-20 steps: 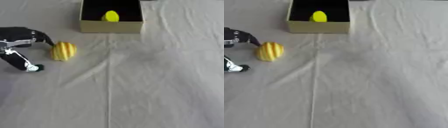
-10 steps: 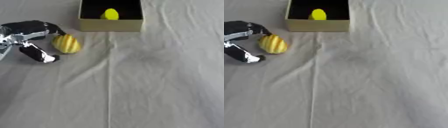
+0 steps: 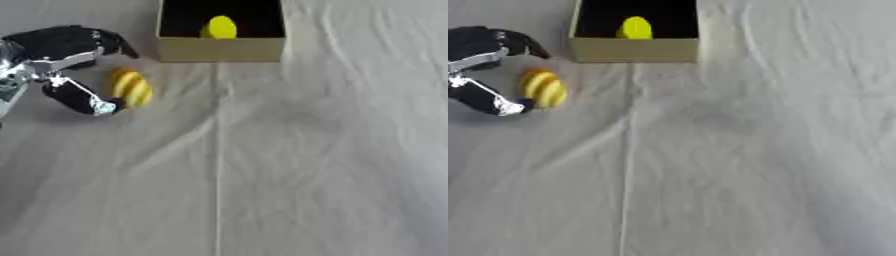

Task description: Pick up objects on the table and place them in the box.

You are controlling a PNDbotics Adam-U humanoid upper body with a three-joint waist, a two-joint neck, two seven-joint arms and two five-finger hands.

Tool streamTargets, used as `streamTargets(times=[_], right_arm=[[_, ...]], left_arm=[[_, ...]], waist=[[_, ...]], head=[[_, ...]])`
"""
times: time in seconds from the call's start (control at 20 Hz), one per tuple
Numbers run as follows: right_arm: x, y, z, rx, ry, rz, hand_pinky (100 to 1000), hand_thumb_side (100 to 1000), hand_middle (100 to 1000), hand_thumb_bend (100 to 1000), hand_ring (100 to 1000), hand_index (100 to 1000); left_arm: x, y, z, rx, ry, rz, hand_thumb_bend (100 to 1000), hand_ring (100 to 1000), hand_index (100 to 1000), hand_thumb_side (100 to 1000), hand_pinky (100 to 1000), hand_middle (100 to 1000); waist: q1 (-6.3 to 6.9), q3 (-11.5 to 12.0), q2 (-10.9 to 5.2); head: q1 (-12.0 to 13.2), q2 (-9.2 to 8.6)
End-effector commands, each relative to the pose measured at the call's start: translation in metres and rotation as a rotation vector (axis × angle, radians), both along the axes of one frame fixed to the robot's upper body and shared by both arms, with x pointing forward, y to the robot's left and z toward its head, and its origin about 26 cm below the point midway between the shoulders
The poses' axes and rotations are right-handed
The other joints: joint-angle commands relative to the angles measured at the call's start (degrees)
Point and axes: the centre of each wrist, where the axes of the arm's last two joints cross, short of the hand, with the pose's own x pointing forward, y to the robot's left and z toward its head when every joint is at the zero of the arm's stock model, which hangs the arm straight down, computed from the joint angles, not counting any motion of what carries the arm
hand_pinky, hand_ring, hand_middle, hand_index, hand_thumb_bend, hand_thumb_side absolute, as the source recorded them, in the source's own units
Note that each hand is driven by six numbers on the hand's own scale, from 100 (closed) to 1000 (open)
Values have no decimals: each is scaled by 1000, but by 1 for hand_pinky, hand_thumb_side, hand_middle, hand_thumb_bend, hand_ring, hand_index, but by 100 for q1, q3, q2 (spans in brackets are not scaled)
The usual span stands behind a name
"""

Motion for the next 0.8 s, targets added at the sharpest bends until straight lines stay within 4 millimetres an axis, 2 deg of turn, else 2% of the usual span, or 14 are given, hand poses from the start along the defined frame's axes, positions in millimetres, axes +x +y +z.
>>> streamTargets(times=[0.05,0.15,0.25,0.3,0.5,0.55,0.65,0.8], right_arm=[[-3,1,8,-7,-8,6,932,586,599,100,847,816],[-3,1,7,-4,-2,6,933,587,599,100,847,816],[-3,1,5,1,5,7,934,590,597,100,846,815],[-3,1,5,2,9,8,935,593,596,100,847,814],[-3,3,2,7,28,12,935,594,596,100,846,815],[-3,2,1,8,31,9,935,594,596,100,847,815],[-3,2,-1,12,35,4,935,595,595,100,846,815],[-3,1,-3,14,42,-4,935,596,595,100,846,815]], left_arm=[[5,3,8,25,-12,31,401,928,919,300,907,844],[10,5,6,36,-6,48,411,931,920,265,907,846],[15,8,4,40,-4,68,383,930,920,208,906,847],[18,9,3,39,-3,77,342,928,916,167,904,843],[25,10,-6,13,26,90,156,901,863,100,875,811],[25,10,-6,3,31,86,100,888,825,115,862,798],[23,10,-3,-28,27,78,100,863,768,146,849,772],[15,7,10,-76,0,41,100,834,750,164,825,743]], waist=[[-3,-20,-117],[-3,-30,-110],[-4,-37,-104],[-5,-40,-102],[-16,-62,-93],[-18,-62,-93],[-21,-62,-98],[-24,-51,-112]], head=[[37,-62],[52,-69],[66,-71],[71,-73],[106,-73],[105,-72],[103,-76],[91,-70]])
